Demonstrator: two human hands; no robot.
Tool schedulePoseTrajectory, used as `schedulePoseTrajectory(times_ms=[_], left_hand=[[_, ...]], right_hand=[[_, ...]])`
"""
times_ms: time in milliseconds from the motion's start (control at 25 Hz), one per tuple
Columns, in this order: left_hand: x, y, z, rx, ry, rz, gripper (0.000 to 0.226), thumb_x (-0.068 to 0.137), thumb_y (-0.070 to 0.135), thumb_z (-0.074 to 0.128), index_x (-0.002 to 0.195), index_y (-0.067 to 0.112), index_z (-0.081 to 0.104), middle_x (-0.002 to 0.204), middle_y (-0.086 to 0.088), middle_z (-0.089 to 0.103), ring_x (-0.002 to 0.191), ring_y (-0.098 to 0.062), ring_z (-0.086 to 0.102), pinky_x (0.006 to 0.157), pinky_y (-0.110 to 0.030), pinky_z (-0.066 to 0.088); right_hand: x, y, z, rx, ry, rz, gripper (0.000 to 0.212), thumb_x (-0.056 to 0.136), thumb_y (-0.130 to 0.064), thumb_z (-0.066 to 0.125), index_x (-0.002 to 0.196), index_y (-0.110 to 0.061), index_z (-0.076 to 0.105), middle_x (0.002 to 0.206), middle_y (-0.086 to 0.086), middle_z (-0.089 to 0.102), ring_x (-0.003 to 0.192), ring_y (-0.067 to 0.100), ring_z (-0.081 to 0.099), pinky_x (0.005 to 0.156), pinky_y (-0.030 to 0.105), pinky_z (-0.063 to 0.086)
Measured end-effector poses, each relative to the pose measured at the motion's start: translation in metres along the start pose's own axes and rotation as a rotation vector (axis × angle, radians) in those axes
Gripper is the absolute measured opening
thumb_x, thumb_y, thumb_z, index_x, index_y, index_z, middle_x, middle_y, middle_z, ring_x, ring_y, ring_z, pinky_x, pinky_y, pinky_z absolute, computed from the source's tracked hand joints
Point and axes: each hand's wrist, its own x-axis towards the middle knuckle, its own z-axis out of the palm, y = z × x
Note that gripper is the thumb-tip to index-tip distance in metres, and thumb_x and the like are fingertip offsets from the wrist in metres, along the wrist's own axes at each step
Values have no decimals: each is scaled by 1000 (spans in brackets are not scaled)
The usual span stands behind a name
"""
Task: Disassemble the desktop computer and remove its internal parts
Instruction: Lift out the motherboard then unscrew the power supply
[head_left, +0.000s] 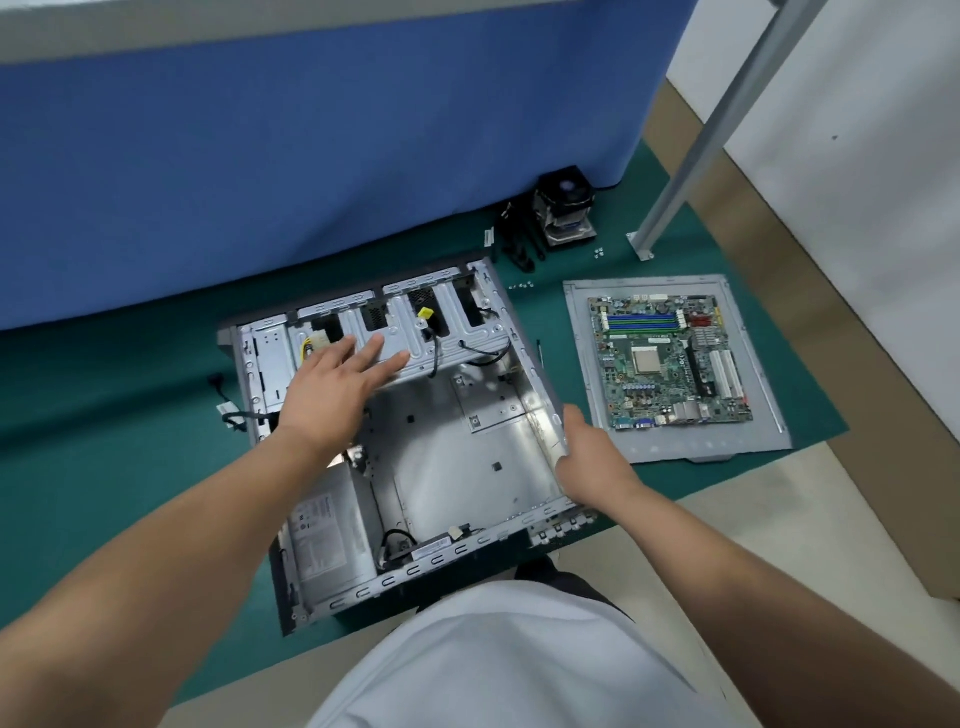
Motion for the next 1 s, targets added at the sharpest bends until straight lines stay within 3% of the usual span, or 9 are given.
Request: schedulePoseTrajectory(times_ms=[80, 160, 360, 520, 640, 800, 880, 960, 1000], left_hand=[[-3, -7, 0, -26, 7, -50, 100, 84, -10, 51, 160, 48, 18, 169, 3, 22, 154, -31, 25, 122, -47, 25], [-10, -15, 2, -31, 11, -114, 100, 82, -11, 53, 159, 46, 25, 167, 1, 27, 152, -34, 30, 120, -49, 28], [-24, -25, 0, 27, -7, -262, 87, 81, -2, 59, 156, 39, 39, 163, -7, 38, 141, -42, 40, 114, -54, 30], [-28, -17, -3, 79, 1, -383, 85, 77, 3, 65, 151, 39, 45, 152, -7, 48, 130, -40, 49, 117, -54, 23], [-30, -4, -2, 66, 54, -453, 82, 70, 7, 74, 145, 34, 54, 137, -10, 56, 118, -40, 55, 114, -54, 22], [-32, 14, 6, 34, 97, -485, 79, 70, 8, 73, 143, 29, 55, 126, -10, 56, 117, -36, 53, 110, -54, 27], [-29, 14, 7, 6, 105, -475, 81, 65, 7, 76, 141, 26, 54, 129, -12, 54, 120, -37, 50, 108, -55, 32], [-23, 9, 5, -36, 77, -451, 86, 65, 11, 77, 144, 27, 47, 147, -12, 46, 134, -39, 43, 110, -56, 34], [-19, 6, 3, -63, 45, -439, 90, 70, 16, 76, 150, 30, 39, 159, -12, 35, 143, -39, 36, 114, -56, 32]], right_hand=[[10, -9, -5, -41, -18, -34, 71, 91, 5, 40, 156, -17, 19, 98, 11, 58, 82, 28, 61, 58, 34, 46], [23, -20, -12, -69, -37, -92, 65, 90, 6, 40, 149, -15, 26, 99, 13, 58, 84, 31, 62, 64, 37, 52], [68, -51, -31, -162, -59, -227, 50, 87, 9, 42, 133, -12, 41, 87, 9, 57, 71, 25, 59, 54, 36, 49], [112, -74, -52, -255, -63, -296, 43, 88, 8, 45, 123, -16, 51, 95, 9, 62, 81, 29, 65, 73, 49, 61], [140, -92, -71, -306, -21, -329, 44, 85, 9, 44, 113, -22, 59, 93, 5, 64, 82, 28, 66, 72, 44, 61], [164, -101, -84, -342, 7, -366, 40, 83, 7, 47, 101, -22, 68, 90, 2, 65, 89, 28, 65, 66, 31, 49], [173, -93, -90, -270, -28, -408, 33, 87, -3, 61, 112, -23, 70, 94, -4, 66, 92, 22, 65, 71, 28, 46], [168, -73, -97, 32, -47, -396, 33, 92, -36, 70, 124, -29, 67, 105, -15, 65, 97, 8, 64, 81, 25, 47], [162, -59, -97, 256, 6, -324, 34, 95, -49, 64, 124, -32, 65, 109, -18, 66, 100, 3, 64, 87, 25, 49]])
